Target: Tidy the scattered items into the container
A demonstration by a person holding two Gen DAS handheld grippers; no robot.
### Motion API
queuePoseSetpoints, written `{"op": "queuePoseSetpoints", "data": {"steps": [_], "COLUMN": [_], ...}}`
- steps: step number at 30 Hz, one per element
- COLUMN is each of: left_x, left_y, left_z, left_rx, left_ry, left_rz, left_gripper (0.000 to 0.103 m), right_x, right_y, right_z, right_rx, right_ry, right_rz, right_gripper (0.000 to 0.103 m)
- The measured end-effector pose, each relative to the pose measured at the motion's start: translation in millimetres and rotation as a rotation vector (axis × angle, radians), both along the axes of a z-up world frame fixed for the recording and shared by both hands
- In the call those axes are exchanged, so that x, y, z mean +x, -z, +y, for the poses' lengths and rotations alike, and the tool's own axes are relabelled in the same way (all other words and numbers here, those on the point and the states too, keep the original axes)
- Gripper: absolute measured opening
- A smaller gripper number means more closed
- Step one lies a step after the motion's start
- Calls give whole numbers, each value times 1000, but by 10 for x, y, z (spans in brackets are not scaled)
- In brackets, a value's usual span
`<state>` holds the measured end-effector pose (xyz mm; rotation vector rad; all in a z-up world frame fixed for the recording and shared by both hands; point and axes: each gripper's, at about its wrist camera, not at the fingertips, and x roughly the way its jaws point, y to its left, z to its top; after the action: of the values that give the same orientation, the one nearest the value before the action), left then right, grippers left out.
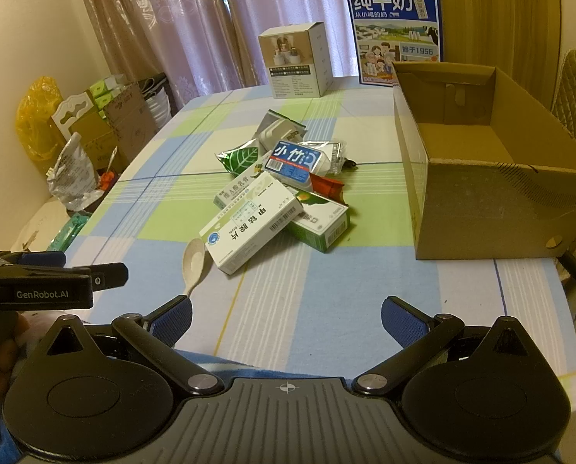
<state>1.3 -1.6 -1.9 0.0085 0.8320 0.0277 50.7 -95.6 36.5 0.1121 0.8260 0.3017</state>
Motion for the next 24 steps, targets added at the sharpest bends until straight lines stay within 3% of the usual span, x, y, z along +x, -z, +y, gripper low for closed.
{"op": "queuePoseSetpoints", "data": {"steps": [24], "left_x": [-9], "left_y": [0], "left_z": [-4], "left_rx": [3], "left_ry": [-2], "left_rz": [1], "left_gripper": [102], "right_x": [-12], "right_y": [18], "right_z": [-6], "right_rx": [2], "right_ry": [-2], "right_rz": [1], "right_gripper": [101]}}
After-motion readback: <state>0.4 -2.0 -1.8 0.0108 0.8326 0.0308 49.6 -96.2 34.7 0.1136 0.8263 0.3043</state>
